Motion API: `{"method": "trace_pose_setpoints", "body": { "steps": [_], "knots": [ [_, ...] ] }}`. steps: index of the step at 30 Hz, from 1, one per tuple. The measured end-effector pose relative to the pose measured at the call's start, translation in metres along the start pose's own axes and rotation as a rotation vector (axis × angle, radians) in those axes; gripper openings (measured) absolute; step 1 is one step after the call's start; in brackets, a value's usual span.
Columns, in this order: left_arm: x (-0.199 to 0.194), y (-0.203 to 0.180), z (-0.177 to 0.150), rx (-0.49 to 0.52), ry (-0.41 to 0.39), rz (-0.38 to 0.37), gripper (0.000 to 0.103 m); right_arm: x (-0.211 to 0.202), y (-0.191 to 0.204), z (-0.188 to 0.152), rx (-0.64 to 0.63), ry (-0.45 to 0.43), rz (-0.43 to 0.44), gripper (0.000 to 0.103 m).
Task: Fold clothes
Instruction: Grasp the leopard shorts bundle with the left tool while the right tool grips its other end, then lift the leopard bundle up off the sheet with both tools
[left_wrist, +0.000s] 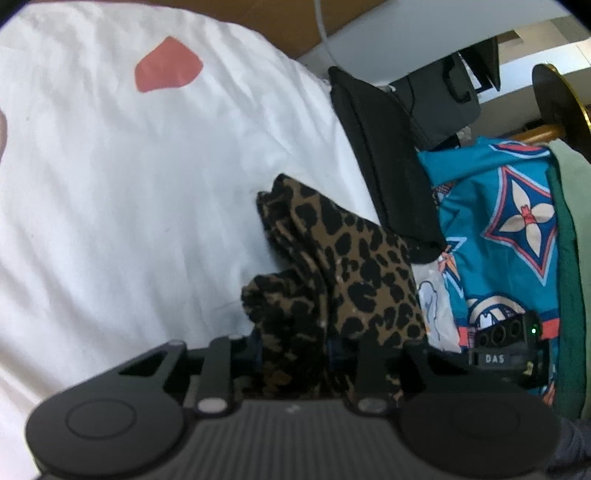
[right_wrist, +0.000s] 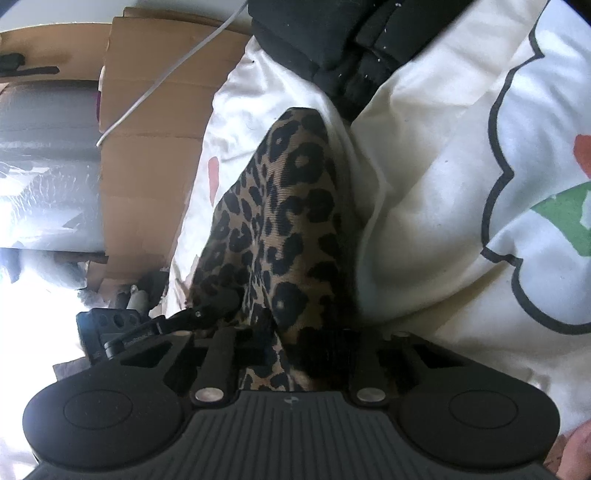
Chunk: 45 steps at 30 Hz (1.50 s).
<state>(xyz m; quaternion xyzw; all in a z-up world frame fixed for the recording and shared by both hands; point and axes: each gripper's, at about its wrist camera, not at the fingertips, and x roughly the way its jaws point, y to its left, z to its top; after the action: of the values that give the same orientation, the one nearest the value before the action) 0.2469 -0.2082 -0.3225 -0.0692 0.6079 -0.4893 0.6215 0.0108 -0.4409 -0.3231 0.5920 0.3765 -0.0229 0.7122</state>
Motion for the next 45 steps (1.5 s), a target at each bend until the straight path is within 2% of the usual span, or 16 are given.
{"method": "trace_pose_setpoints", "body": {
  "steps": [9, 15, 21, 26, 31, 36, 42, 45],
  "knots": [
    [-0.028, -0.016, -0.005, 0.005, -0.068, -0.002, 0.027, -0.008, 0.027, 0.0, -0.11, 0.0, -0.015, 0.01],
    [-0.052, -0.039, -0.007, 0.045, -0.135, 0.042, 0.027, -0.018, 0.066, -0.001, -0.288, -0.018, -0.045, 0.009],
    [-0.075, -0.059, -0.01, 0.054, -0.172, 0.101, 0.027, -0.023, 0.086, 0.0, -0.351, -0.042, -0.016, 0.009],
    [-0.088, -0.089, -0.003, 0.093, -0.168, 0.174, 0.027, -0.037, 0.11, -0.003, -0.445, -0.065, -0.009, 0.009],
    [-0.11, -0.127, 0.005, 0.14, -0.195, 0.217, 0.027, -0.06, 0.134, -0.003, -0.546, -0.112, 0.004, 0.008],
    [-0.128, -0.168, 0.011, 0.138, -0.218, 0.265, 0.027, -0.086, 0.165, -0.002, -0.666, -0.138, 0.015, 0.008],
    [-0.143, -0.212, 0.009, 0.152, -0.248, 0.289, 0.027, -0.118, 0.182, 0.001, -0.682, -0.18, 0.039, 0.008],
    [-0.15, -0.223, 0.008, 0.135, -0.252, 0.312, 0.027, -0.125, 0.197, -0.004, -0.733, -0.187, 0.021, 0.008]
  ]
}}
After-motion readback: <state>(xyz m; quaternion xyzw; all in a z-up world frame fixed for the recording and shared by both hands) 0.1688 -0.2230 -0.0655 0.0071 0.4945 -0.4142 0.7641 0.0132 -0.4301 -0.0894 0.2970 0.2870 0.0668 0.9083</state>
